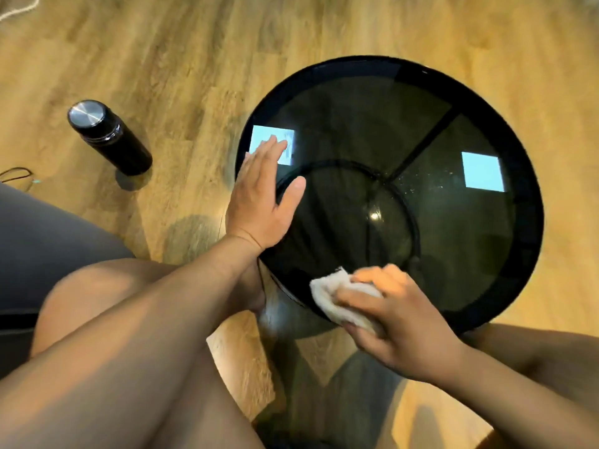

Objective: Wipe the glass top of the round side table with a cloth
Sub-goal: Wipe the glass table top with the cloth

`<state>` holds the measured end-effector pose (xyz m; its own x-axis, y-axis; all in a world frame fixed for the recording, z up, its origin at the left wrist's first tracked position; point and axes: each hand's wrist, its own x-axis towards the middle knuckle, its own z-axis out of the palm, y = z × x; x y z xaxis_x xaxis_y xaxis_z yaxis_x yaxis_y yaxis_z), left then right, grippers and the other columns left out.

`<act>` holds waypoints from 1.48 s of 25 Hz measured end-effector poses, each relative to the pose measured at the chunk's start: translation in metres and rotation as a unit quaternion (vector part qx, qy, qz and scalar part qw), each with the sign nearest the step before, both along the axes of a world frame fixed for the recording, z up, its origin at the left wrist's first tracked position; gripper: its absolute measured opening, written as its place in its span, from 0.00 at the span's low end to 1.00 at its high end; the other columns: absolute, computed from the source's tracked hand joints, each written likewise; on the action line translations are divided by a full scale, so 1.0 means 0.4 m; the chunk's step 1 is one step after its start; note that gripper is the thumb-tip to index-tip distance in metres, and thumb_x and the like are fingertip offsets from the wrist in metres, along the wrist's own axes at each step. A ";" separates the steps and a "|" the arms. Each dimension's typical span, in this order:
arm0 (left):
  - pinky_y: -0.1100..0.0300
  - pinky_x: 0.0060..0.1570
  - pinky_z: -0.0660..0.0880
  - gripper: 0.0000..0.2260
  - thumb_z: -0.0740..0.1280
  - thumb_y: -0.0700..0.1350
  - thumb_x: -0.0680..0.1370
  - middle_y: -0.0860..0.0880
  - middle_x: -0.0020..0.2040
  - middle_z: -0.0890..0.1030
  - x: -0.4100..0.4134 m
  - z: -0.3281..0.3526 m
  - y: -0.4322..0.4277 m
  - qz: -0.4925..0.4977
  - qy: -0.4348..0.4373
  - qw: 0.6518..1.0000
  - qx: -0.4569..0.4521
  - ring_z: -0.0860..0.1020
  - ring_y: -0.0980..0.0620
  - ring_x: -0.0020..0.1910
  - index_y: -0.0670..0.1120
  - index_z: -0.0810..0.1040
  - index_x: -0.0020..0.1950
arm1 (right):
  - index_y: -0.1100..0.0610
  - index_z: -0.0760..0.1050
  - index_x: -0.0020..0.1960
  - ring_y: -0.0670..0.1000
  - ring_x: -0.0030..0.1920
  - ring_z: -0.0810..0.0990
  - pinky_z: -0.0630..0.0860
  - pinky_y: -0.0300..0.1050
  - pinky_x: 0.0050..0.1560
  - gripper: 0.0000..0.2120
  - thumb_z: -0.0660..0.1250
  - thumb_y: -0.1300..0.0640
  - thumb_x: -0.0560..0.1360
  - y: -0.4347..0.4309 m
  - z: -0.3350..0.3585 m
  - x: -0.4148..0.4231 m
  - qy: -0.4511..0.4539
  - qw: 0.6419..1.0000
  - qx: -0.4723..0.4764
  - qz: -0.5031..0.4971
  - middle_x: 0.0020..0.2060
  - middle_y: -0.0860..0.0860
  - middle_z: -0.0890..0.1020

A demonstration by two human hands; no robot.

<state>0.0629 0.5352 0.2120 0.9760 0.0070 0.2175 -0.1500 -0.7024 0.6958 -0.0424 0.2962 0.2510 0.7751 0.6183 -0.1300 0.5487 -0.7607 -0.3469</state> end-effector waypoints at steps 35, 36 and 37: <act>0.41 0.77 0.45 0.27 0.52 0.58 0.79 0.43 0.76 0.66 -0.039 0.005 -0.028 -0.015 -0.015 0.986 0.163 0.63 0.44 0.76 0.45 0.69 0.73 | 0.44 0.70 0.63 0.61 0.48 0.76 0.70 0.55 0.46 0.21 0.59 0.41 0.71 -0.102 -0.032 0.052 -0.139 0.974 -0.082 -0.162 0.49 0.54 0.77; 0.42 0.76 0.44 0.27 0.52 0.58 0.79 0.43 0.76 0.65 -0.050 0.002 -0.033 -0.012 -0.017 0.986 0.167 0.63 0.44 0.76 0.46 0.68 0.73 | 0.45 0.68 0.64 0.62 0.52 0.75 0.71 0.57 0.50 0.21 0.57 0.41 0.73 -0.207 -0.034 0.078 -0.146 0.954 -0.118 -0.235 0.53 0.55 0.77; 0.42 0.76 0.43 0.27 0.52 0.58 0.79 0.43 0.77 0.64 -0.059 -0.002 -0.036 -0.009 -0.018 0.985 0.170 0.62 0.44 0.76 0.46 0.68 0.73 | 0.45 0.66 0.65 0.64 0.55 0.75 0.72 0.59 0.54 0.20 0.56 0.41 0.75 -0.306 -0.029 0.105 -0.135 0.927 -0.147 -0.317 0.56 0.57 0.77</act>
